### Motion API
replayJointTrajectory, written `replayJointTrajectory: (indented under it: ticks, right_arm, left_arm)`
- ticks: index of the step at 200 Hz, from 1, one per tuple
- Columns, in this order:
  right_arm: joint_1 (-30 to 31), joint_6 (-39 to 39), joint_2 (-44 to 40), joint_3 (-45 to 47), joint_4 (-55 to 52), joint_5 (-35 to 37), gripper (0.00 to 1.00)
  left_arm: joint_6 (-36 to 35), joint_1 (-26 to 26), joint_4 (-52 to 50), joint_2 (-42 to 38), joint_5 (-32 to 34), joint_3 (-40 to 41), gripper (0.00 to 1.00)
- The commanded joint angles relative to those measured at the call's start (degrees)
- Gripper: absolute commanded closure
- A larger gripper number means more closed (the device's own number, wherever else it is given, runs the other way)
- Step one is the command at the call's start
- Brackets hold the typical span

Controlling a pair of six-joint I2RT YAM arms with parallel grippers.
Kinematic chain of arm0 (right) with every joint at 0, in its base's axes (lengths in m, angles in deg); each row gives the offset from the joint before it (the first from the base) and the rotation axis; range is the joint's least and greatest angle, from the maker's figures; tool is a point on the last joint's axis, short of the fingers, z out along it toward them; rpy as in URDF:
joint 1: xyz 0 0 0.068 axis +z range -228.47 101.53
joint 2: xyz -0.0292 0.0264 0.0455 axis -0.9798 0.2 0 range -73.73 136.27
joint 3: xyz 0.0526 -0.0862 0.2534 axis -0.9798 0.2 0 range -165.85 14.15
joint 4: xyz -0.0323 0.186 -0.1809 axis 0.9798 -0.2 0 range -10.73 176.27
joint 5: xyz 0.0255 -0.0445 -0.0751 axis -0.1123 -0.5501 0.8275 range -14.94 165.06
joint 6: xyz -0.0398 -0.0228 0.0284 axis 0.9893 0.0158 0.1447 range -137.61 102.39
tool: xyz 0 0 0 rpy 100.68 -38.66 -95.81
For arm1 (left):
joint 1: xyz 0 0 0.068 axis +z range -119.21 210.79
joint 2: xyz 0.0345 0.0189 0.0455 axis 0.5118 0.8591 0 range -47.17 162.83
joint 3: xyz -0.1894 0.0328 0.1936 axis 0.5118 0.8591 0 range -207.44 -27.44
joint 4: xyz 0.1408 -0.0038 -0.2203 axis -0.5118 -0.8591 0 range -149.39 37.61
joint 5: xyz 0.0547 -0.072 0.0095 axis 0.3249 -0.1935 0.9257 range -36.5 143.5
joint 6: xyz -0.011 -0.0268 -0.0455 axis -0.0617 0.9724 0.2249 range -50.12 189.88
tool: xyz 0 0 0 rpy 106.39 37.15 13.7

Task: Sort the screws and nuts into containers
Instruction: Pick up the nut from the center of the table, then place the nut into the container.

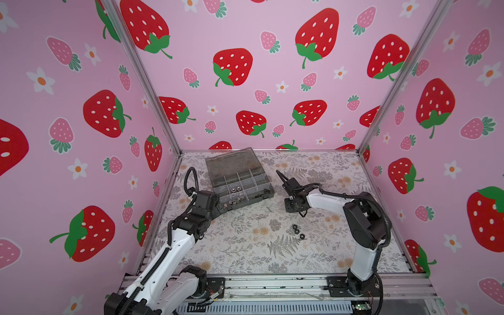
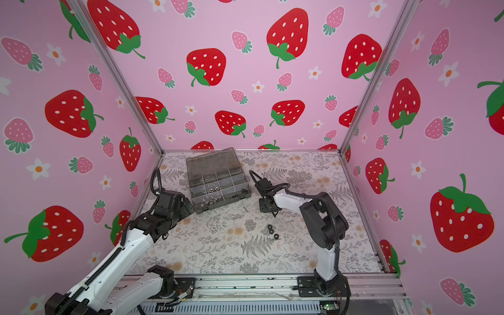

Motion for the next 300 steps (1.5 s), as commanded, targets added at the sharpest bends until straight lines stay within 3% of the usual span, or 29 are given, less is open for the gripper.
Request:
replayJointTrajectory:
  ticks: [1, 48, 132, 186, 248, 300]
  right_arm:
    - [-0.18, 0.34, 1.31, 1.90, -0.86, -0.27, 0.78]
    - [-0.05, 0.80, 0.95, 0.66, -0.46, -0.87, 0.86]
    - [2.66, 0.87, -2.08, -6.69, -0.38, -1.24, 0.87]
    - [5.27, 3.62, 3.70, -20.43, -2.26, -0.76, 0.86]
    - [8.96, 7.93, 16.66, -42.73, -6.39, 0.24, 0.85]
    - [10.43, 10.16, 26.01, -54.94, -7.88, 0.43, 0.85]
  left_arm:
    - [0.81, 0.28, -0.79, -0.40, 1.40, -0.16, 0.01]
    - [0.80, 0.32, -0.93, -0.23, 1.48, -0.35, 0.01]
    - [1.35, 0.28, -1.16, 0.39, 2.10, -0.70, 0.01]
    - [0.64, 0.30, -1.20, -0.25, 2.47, -1.07, 0.01]
    - [-0.35, 0.37, -2.16, 0.28, 2.67, -2.67, 0.01]
    - [0.53, 0.30, -1.89, -0.66, 2.26, -1.63, 0.01]
